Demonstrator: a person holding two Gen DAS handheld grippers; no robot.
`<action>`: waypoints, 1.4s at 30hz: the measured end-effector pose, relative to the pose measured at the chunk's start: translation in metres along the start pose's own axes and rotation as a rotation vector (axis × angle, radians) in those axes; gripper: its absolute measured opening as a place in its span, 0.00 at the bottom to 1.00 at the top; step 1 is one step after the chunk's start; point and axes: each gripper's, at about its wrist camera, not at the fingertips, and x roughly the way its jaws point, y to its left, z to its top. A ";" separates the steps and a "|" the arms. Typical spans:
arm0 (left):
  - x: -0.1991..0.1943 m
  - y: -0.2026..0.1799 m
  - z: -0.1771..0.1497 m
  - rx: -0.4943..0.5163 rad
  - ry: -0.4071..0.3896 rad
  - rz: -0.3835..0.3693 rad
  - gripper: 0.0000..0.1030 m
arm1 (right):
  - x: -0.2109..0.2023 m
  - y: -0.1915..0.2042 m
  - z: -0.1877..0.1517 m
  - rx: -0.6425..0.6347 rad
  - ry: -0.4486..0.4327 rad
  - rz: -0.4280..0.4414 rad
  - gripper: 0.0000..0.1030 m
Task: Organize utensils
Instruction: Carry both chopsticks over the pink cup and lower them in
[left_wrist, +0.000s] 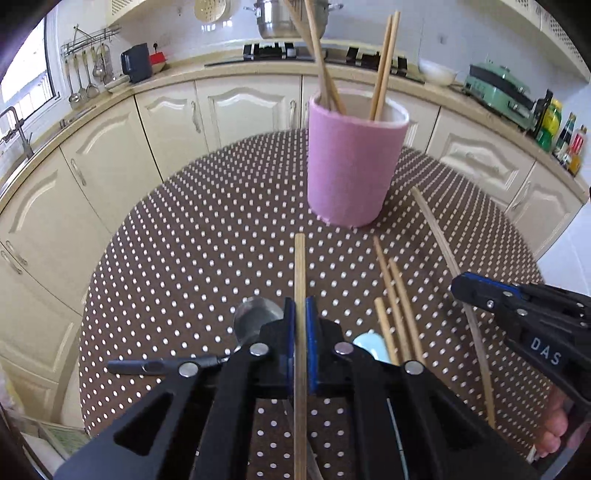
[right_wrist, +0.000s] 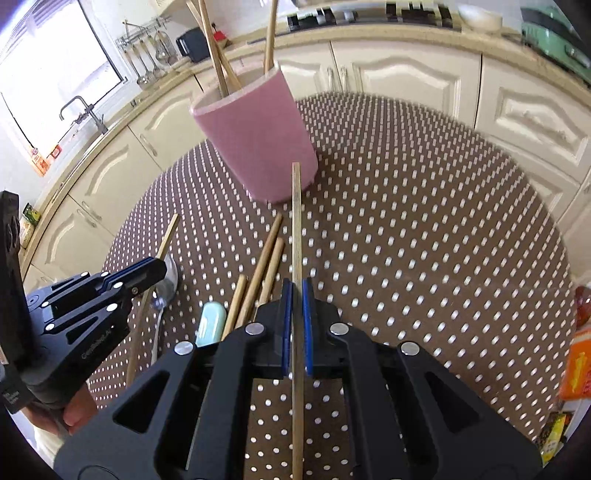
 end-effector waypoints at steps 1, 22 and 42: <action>-0.004 0.002 0.002 -0.005 -0.012 -0.006 0.06 | -0.003 0.000 0.002 -0.003 -0.017 -0.001 0.06; -0.110 -0.005 0.088 -0.069 -0.366 -0.084 0.06 | -0.088 0.011 0.061 0.037 -0.475 0.018 0.06; -0.148 -0.022 0.187 -0.060 -0.596 -0.083 0.06 | -0.104 0.032 0.172 0.016 -0.633 -0.020 0.06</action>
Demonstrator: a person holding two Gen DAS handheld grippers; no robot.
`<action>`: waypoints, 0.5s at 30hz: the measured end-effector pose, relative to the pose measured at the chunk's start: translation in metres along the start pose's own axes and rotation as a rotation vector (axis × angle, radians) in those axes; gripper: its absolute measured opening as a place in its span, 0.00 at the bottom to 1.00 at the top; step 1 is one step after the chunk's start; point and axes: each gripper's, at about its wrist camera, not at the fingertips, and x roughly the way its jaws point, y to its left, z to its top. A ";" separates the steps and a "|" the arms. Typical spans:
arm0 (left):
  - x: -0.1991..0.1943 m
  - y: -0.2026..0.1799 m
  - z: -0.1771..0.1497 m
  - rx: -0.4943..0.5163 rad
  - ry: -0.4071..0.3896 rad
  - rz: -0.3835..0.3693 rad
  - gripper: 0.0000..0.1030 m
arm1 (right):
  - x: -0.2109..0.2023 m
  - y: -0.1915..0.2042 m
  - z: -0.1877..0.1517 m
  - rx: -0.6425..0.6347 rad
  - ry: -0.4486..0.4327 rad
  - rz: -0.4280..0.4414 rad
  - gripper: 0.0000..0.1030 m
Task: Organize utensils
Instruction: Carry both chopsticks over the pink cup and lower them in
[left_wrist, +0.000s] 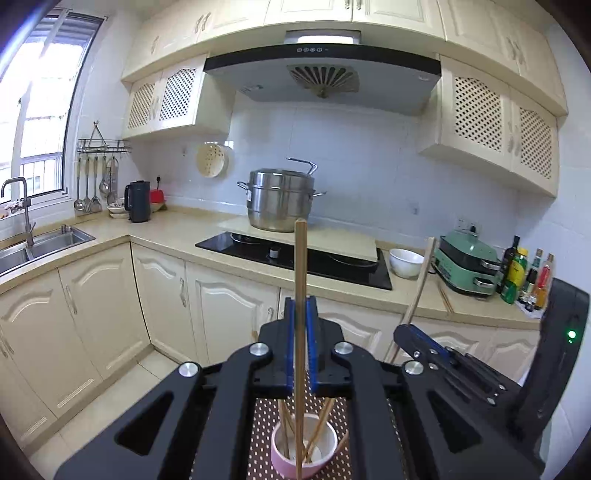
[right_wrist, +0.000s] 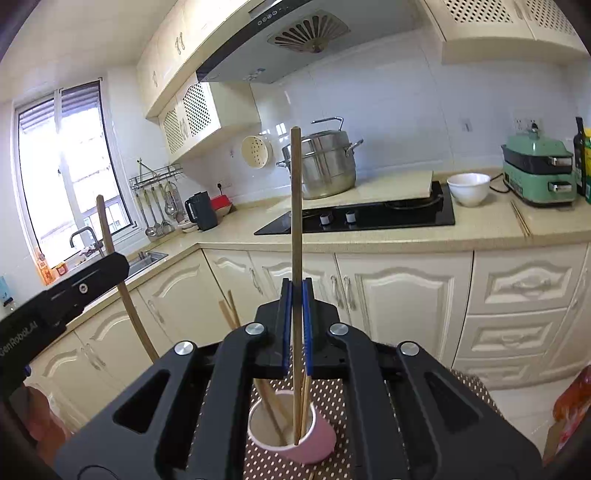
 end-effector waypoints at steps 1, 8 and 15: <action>0.007 0.001 0.001 -0.004 0.002 0.009 0.06 | 0.004 0.000 0.001 -0.004 -0.008 -0.004 0.06; 0.050 0.005 -0.012 0.001 0.039 0.019 0.06 | 0.030 -0.002 -0.007 -0.043 0.007 -0.006 0.06; 0.077 0.013 -0.049 0.040 0.111 0.030 0.07 | 0.056 -0.010 -0.038 -0.027 0.119 0.010 0.06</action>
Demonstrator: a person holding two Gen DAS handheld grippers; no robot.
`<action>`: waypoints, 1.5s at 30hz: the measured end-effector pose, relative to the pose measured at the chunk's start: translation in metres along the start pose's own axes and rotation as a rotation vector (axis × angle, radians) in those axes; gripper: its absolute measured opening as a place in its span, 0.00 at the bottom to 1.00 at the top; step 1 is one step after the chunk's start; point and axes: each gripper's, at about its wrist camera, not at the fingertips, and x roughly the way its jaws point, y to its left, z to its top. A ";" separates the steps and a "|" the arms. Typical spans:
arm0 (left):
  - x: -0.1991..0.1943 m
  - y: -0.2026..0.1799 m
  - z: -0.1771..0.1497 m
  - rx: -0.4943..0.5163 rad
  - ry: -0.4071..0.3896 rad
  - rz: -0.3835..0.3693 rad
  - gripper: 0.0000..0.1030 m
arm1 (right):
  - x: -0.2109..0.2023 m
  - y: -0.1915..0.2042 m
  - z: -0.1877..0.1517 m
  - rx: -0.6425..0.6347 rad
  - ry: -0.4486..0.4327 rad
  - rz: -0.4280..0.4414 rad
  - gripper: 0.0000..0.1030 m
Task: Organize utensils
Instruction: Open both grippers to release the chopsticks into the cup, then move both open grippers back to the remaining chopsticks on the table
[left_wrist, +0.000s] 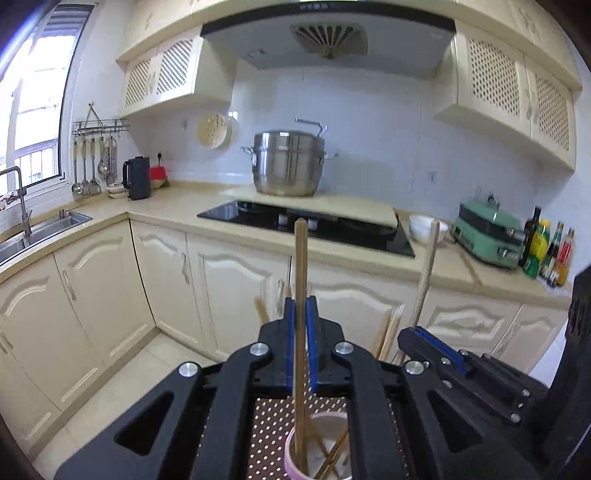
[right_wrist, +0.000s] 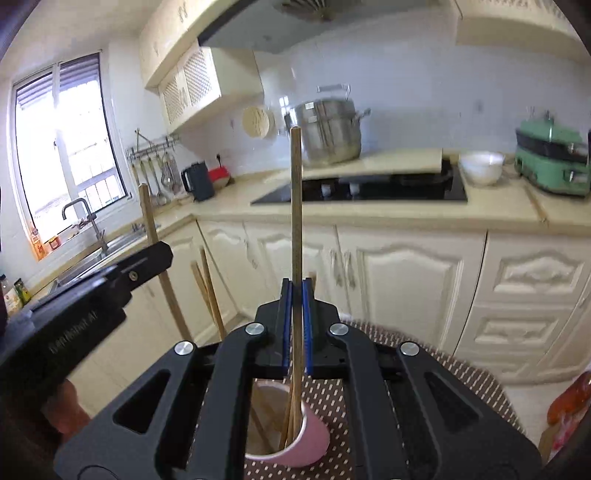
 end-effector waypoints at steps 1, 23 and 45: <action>0.003 0.000 -0.006 0.016 0.005 0.006 0.07 | 0.002 -0.001 -0.005 -0.001 0.016 0.002 0.06; -0.042 0.016 -0.084 0.104 0.082 0.077 0.45 | -0.049 -0.007 -0.060 -0.097 0.122 -0.089 0.53; -0.105 0.028 -0.152 0.064 0.204 0.087 0.54 | -0.095 -0.013 -0.124 -0.046 0.285 -0.157 0.63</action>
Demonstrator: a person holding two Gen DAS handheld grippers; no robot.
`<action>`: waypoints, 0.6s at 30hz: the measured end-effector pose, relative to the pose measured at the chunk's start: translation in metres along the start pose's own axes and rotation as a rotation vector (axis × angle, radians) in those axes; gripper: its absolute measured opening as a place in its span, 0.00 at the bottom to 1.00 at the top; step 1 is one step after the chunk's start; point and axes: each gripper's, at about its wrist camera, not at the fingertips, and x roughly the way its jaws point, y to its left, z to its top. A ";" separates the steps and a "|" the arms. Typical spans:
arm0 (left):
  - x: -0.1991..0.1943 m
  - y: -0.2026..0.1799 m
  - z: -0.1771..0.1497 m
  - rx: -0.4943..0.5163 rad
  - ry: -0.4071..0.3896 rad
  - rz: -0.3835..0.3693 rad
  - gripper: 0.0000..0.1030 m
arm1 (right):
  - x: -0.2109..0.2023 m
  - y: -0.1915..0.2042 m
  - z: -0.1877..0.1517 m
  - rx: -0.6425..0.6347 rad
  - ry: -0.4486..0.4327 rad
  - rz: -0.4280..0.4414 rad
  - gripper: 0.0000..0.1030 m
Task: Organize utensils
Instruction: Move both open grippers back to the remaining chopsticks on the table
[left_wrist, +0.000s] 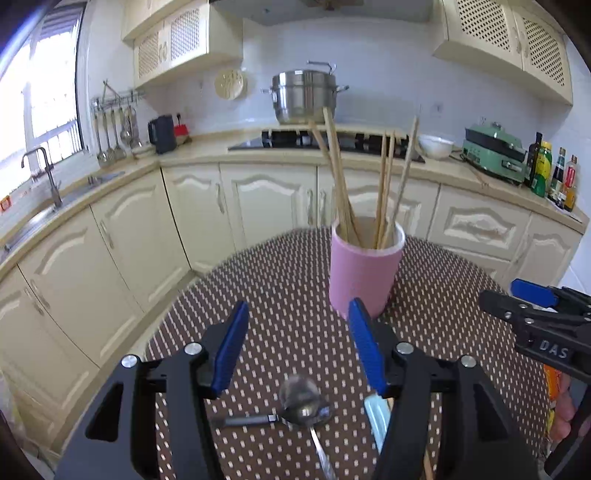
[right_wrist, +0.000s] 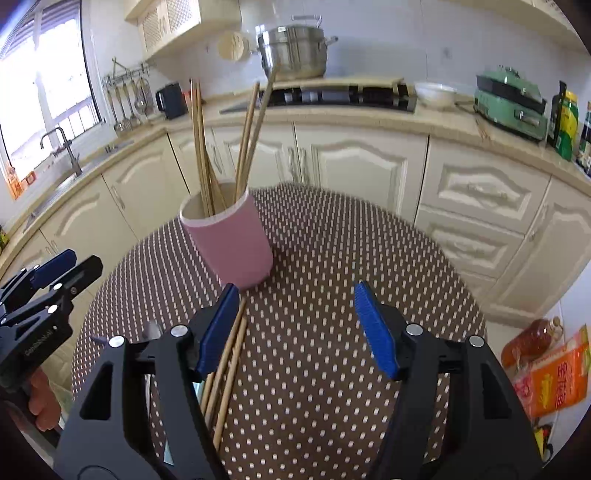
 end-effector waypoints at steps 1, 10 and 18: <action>0.001 0.001 -0.006 -0.004 0.017 -0.008 0.54 | 0.003 0.001 -0.005 0.002 0.020 0.004 0.63; 0.004 0.010 -0.047 -0.006 0.093 -0.029 0.58 | 0.029 0.015 -0.045 0.001 0.147 0.018 0.63; 0.015 0.013 -0.075 0.001 0.148 -0.039 0.58 | 0.048 0.024 -0.067 0.009 0.198 0.017 0.63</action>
